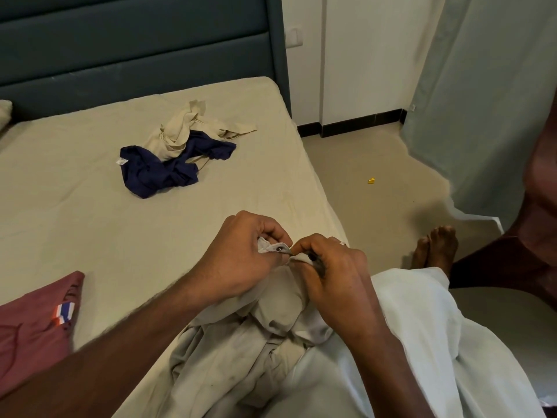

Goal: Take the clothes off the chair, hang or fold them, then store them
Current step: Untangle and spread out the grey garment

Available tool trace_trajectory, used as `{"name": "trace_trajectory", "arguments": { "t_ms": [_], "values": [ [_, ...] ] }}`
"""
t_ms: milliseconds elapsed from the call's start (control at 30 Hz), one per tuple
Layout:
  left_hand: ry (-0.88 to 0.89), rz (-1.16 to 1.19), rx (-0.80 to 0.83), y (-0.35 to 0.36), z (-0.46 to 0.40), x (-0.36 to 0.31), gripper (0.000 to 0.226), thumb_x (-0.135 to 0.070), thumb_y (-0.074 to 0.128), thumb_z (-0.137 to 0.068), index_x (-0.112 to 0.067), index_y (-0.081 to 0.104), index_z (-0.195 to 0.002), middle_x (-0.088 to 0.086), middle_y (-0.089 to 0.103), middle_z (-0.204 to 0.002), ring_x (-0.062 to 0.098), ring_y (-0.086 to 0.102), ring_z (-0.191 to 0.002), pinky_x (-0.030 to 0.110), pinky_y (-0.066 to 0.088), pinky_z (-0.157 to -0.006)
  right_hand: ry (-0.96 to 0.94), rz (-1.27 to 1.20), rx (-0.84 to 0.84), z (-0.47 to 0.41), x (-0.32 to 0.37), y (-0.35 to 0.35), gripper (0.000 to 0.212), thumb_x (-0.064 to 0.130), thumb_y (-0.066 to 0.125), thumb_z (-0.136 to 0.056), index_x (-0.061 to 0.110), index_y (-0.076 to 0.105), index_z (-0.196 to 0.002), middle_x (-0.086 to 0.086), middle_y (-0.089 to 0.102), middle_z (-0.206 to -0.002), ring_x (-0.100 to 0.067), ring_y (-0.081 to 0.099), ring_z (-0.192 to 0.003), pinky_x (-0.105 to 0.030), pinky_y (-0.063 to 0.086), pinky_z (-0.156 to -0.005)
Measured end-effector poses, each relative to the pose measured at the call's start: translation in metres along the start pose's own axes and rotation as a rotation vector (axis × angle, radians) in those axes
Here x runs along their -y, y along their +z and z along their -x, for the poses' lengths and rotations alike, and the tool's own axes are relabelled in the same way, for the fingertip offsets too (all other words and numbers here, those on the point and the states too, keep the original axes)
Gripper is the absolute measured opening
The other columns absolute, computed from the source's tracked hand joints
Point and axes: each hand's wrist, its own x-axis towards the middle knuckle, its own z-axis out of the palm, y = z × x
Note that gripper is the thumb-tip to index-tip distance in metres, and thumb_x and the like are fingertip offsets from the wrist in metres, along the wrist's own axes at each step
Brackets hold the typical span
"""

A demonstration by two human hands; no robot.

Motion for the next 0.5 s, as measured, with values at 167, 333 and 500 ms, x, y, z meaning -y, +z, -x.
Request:
{"name": "trace_trajectory", "arguments": {
  "t_ms": [167, 333, 500],
  "values": [
    [-0.031, 0.043, 0.185, -0.012, -0.003, 0.003, 0.014, -0.011, 0.086, -0.078, -0.019, 0.078, -0.085, -0.005, 0.076, -0.080, 0.008, 0.071, -0.075, 0.030, 0.057, -0.072, 0.180, -0.197, 0.025, 0.002, -0.011, -0.013, 0.029, 0.024, 0.092, -0.072, 0.023, 0.071, -0.092, 0.013, 0.070, -0.078, -0.007, 0.067, -0.075, -0.016, 0.051, -0.064],
    [-0.110, 0.279, 0.285, -0.039, -0.006, 0.014, 0.014, -0.014, 0.084, -0.078, -0.007, 0.078, -0.089, 0.016, 0.075, -0.089, 0.023, 0.070, -0.081, 0.036, 0.055, -0.075, 0.304, -0.476, 0.017, 0.001, -0.018, -0.022, 0.023, 0.019, 0.094, -0.066, 0.015, 0.074, -0.077, 0.003, 0.073, -0.074, -0.009, 0.066, -0.067, -0.024, 0.054, -0.063],
    [-0.196, 0.636, 0.224, -0.041, -0.005, 0.023, 0.025, -0.018, 0.089, -0.072, -0.011, 0.077, -0.094, 0.011, 0.074, -0.093, 0.020, 0.068, -0.084, 0.024, 0.056, -0.071, 0.324, -0.892, -0.001, 0.004, -0.017, -0.026, 0.008, 0.020, 0.077, -0.077, 0.017, 0.077, -0.084, -0.005, 0.074, -0.082, -0.016, 0.068, -0.077, -0.029, 0.057, -0.071]
  ]
}}
